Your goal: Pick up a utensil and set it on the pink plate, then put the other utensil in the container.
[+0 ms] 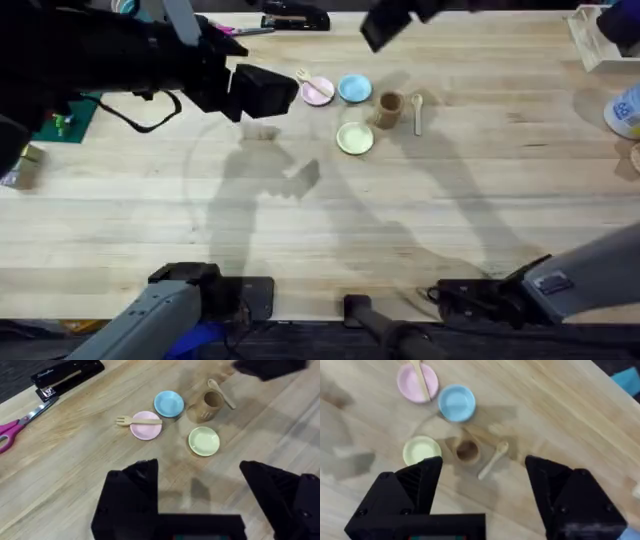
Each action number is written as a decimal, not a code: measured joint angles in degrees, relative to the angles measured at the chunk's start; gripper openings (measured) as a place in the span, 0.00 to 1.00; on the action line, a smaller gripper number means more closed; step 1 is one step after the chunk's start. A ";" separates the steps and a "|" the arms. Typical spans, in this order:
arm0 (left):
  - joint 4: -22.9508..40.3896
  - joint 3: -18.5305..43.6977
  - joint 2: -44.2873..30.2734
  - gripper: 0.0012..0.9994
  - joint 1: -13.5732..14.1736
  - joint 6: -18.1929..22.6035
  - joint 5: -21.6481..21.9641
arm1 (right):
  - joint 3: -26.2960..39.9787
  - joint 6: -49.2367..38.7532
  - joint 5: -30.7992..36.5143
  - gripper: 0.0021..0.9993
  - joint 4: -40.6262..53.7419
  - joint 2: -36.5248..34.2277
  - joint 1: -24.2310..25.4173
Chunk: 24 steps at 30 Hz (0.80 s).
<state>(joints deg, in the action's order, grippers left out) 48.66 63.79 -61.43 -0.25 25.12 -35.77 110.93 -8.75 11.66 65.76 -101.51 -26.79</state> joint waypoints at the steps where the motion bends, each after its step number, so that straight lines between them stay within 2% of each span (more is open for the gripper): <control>1: 0.00 0.00 -0.02 0.99 0.00 0.00 0.00 | -1.64 -0.01 0.67 1.00 0.09 1.78 0.01; 6: 0.00 0.00 -0.02 0.99 0.00 0.00 0.00 | -8.57 0.46 2.30 1.00 -0.02 9.24 1.25; 13: 0.00 0.00 -0.02 0.99 0.00 0.20 -0.05 | -18.00 2.32 2.05 1.00 -1.18 17.58 7.26; 20: 0.00 0.00 -0.02 0.99 0.00 4.92 -2.58 | -26.00 3.73 -0.23 1.00 -3.01 24.80 12.30; 24: 0.00 0.00 -0.02 0.99 0.00 7.29 -3.96 | -29.32 5.37 -2.70 1.00 -4.38 25.66 14.57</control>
<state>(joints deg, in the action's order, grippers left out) 48.66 63.79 -61.45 -0.25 32.41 -39.73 81.62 -3.38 8.96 61.38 -75.85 -12.22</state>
